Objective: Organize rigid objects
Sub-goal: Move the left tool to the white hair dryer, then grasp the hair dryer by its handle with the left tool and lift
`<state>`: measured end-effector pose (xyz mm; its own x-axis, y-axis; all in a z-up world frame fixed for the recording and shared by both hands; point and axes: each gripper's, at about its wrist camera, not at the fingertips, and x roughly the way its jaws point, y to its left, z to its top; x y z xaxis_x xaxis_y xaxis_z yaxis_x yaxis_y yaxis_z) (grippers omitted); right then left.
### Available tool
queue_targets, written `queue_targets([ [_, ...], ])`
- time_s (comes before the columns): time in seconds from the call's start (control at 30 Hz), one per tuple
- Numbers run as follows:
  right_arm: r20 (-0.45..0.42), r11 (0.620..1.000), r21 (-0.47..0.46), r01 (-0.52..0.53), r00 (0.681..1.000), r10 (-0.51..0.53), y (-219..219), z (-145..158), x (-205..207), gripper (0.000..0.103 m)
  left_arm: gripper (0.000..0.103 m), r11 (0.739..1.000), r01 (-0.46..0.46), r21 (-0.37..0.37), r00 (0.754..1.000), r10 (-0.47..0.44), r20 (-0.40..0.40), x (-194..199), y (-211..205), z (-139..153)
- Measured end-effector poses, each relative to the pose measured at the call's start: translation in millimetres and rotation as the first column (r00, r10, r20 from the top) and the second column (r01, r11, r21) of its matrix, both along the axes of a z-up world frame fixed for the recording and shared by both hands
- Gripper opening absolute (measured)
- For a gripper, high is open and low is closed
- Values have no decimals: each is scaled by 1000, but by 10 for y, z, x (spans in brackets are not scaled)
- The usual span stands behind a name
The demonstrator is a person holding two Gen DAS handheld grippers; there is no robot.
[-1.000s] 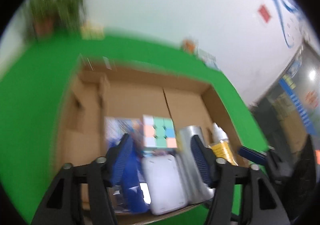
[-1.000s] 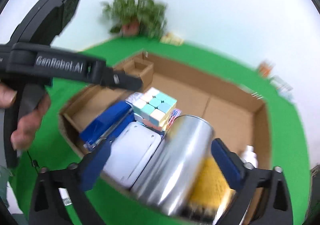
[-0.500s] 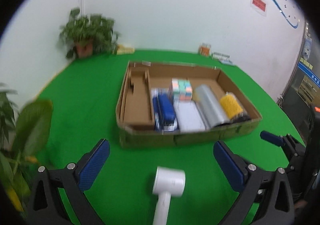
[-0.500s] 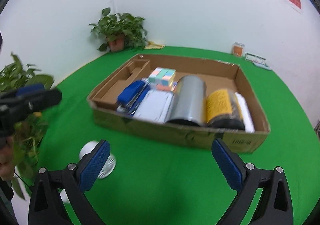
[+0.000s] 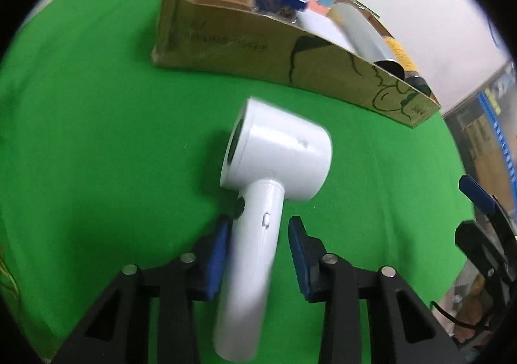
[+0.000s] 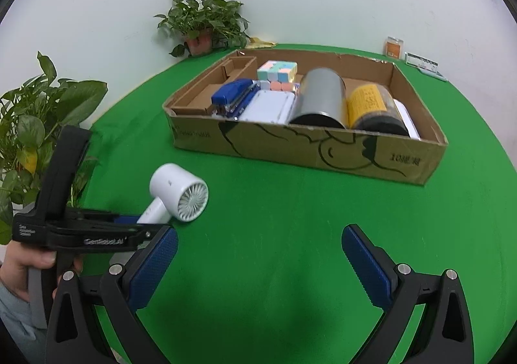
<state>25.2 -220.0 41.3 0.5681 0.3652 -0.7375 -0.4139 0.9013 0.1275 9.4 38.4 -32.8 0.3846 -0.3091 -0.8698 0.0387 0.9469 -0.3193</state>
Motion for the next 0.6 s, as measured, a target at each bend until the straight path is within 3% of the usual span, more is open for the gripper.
queue_targets([
  [0.2, -43, 999, 22, 27, 999, -26, -164, -101, -56, 102, 27, 992, 73, -101, 994, -80, -75, 7, -431, 10],
  [0.3, -22, 999, 10, 37, 999, -37, -296, -98, -131, 102, 27, 974, 129, -187, 984, -149, -100, 15, -743, -50],
  [0.4, -27, 998, 37, 43, 999, -43, -462, -96, -189, 102, 28, 960, 116, -255, 982, -149, -116, 51, -853, -45],
  [0.5, -36, 999, 42, 24, 999, -22, -545, -136, -246, 101, 39, 927, 100, -360, 982, -150, -113, 58, -838, -34],
  [0.6, -83, 998, 70, -5, 997, 11, -553, -229, -301, 101, 54, 925, 92, -370, 985, -138, -101, 45, -809, 17],
])
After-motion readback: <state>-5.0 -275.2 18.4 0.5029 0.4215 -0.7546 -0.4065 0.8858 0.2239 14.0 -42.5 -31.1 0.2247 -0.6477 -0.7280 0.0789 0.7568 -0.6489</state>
